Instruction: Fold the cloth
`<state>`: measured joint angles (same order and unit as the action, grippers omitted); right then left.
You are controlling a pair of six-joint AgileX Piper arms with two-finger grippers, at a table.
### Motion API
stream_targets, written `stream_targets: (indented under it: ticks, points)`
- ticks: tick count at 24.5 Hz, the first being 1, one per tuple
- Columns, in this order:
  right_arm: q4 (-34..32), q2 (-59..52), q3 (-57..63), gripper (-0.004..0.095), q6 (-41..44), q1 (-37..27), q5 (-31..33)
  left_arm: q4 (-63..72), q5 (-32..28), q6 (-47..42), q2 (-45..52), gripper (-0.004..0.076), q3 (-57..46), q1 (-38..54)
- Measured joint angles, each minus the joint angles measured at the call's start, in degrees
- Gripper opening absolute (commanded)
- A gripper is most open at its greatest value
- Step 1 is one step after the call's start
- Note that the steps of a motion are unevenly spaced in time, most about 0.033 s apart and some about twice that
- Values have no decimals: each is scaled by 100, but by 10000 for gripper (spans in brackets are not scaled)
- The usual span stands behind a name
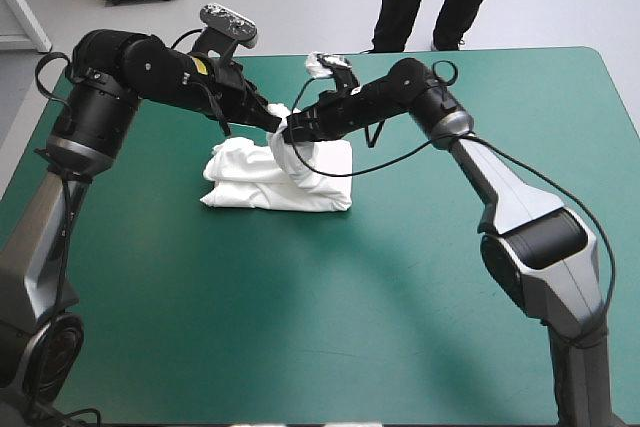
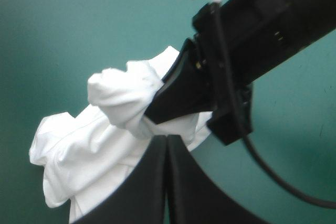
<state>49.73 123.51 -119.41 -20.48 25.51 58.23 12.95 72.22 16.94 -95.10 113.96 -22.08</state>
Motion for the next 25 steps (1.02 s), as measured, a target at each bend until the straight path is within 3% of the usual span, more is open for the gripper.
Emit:
stream_targets:
  ticks: [9,10,15,17,21,25]
  points:
    - [116,1156,-1262,-4,103,490,-1,-2,0,0,257,-22,-6,0]
    - [120,1255,-1276,30,103,513,-1,-6,0,0,271,-22,-6,0]
    - [340,1458,-1288,419,-100,537,130,-13,0,0,364,-22,-6,0]
    - [399,1464,-1331,503,-108,565,179,-18,0,0,396,-22,-6,0]
    - [367,1476,-1603,541,-94,576,425,-18,0,0,474,-22,-6,0]
    - [-291,1476,-2310,541,223,576,704,-18,0,0,590,-22,-6,0]
